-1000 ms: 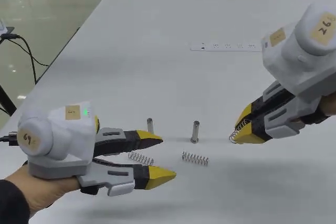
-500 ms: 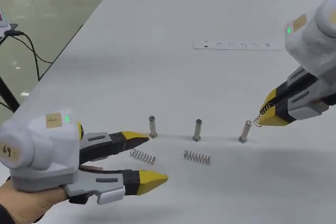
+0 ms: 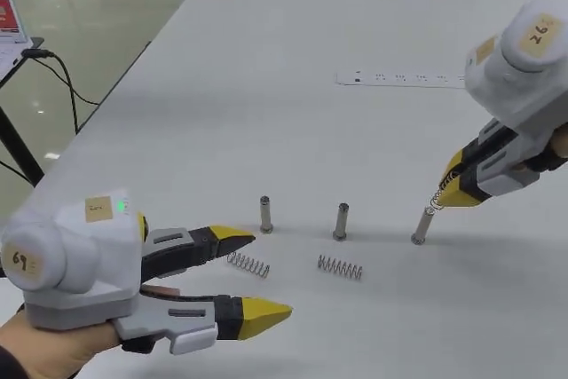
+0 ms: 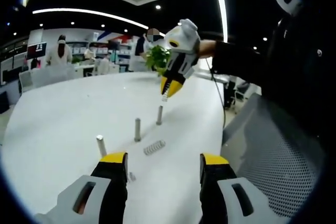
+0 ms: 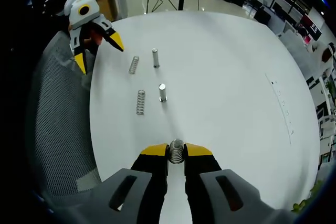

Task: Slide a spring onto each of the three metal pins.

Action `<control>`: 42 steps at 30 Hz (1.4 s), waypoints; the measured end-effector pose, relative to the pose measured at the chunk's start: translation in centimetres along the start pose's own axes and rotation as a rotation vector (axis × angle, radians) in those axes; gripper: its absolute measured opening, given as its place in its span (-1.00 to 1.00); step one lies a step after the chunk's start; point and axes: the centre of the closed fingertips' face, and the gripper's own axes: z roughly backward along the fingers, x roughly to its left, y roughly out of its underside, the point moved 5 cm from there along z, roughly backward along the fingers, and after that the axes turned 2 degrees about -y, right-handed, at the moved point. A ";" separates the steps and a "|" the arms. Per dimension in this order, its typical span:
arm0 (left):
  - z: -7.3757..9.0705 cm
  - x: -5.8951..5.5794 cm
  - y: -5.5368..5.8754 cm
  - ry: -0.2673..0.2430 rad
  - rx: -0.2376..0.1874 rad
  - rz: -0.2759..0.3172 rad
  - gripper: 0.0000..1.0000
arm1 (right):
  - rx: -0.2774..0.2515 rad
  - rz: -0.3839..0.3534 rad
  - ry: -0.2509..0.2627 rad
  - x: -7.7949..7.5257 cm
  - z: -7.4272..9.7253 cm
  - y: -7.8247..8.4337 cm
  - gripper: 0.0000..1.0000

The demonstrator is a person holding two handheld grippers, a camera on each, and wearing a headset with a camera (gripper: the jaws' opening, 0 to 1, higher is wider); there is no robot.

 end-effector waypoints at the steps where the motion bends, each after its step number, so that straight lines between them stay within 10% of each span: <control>1: 0.0 0.0 0.0 0.001 0.001 -0.001 0.00 | 0.002 0.001 -0.003 0.0 -0.1 0.0 -0.84; 42: -0.1 0.3 0.3 0.007 0.010 -0.003 -0.05 | 0.120 -0.004 -0.046 -0.8 -5.6 1.5 -0.83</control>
